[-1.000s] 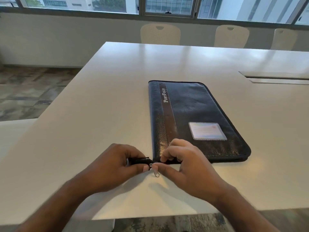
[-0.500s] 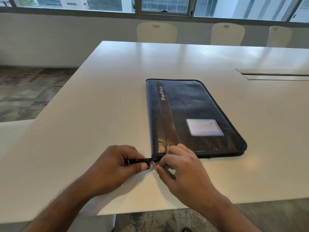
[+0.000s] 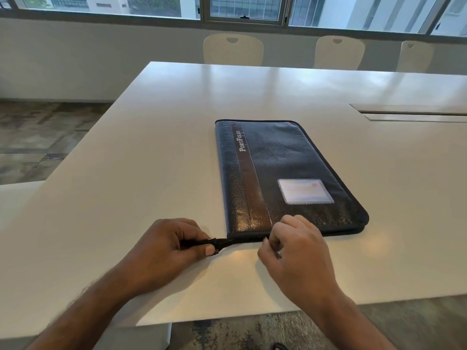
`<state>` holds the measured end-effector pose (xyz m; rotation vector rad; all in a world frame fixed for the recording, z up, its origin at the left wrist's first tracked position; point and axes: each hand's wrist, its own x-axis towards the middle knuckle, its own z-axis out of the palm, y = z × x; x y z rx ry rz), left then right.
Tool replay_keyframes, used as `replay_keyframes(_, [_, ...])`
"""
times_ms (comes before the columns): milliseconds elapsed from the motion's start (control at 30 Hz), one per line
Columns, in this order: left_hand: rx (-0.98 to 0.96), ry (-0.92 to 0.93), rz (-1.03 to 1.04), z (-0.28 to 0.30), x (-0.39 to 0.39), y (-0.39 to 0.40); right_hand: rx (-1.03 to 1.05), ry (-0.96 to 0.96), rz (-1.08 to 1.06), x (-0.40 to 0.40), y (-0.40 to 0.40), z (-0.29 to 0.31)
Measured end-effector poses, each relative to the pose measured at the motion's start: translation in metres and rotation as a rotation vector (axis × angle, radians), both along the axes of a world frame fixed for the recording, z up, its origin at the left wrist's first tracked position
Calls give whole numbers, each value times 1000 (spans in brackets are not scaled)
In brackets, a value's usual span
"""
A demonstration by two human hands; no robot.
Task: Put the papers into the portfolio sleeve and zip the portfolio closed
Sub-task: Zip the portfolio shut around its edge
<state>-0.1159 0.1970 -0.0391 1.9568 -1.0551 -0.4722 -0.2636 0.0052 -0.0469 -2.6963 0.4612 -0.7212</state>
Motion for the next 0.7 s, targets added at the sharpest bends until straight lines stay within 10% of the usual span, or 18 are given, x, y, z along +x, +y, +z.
replay_keyframes(700, [128, -81, 59, 12, 4, -12, 123, -33, -402, -57, -98, -2])
